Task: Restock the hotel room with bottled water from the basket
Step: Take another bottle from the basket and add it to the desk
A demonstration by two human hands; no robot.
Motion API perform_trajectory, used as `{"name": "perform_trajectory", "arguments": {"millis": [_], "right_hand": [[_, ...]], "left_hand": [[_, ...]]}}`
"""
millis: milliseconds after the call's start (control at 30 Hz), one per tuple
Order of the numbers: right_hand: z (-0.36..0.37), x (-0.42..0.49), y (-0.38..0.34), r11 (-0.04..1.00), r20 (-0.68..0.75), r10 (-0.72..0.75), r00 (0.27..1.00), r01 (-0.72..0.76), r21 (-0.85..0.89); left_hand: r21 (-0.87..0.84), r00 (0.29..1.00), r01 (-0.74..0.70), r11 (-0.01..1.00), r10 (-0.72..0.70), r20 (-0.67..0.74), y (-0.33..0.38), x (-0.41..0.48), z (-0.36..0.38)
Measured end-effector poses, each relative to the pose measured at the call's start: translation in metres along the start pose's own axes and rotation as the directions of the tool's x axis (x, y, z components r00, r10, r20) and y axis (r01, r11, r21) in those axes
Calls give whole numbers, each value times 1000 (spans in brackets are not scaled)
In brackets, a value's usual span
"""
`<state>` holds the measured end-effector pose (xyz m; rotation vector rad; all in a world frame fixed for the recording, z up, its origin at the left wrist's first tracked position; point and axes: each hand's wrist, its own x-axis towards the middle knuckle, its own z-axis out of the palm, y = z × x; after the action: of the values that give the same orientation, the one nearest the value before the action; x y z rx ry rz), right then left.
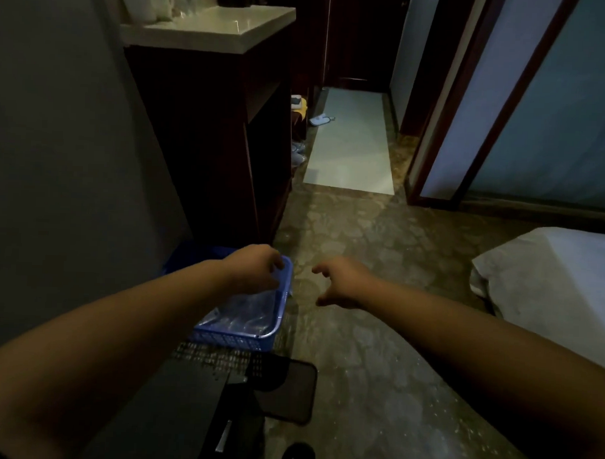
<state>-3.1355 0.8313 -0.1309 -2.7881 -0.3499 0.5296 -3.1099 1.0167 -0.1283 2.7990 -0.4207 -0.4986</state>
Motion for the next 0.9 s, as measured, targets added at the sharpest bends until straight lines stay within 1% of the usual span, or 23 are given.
{"name": "perform_trajectory", "arguments": {"millis": [167,467,567,667,767,900], "right_hand": [[-34,56,12,1000,-17,-2,1000,2,14],[-62,133,43,998,-20,-26,999,27,60],[-70,156,53,998,-10,-58,998,58,22],[-81,185,66,990,4,-126,992,126,-58],[-94,221,83,971,36,-194,980,197,-135],[-117,270,109,940,77,-276,958,286,-187]], "left_hand": [[13,1000,-10,1000,10,10,1,63,-27],[16,998,-1,1000,0,58,-11,146,-54],[-11,998,10,1000,-9,61,-9,167,-58],[-40,999,35,999,-34,37,-7,195,-63],[-60,995,98,993,-99,-21,-6,226,-69],[-111,978,196,974,-203,-54,-4,266,-70]]}}
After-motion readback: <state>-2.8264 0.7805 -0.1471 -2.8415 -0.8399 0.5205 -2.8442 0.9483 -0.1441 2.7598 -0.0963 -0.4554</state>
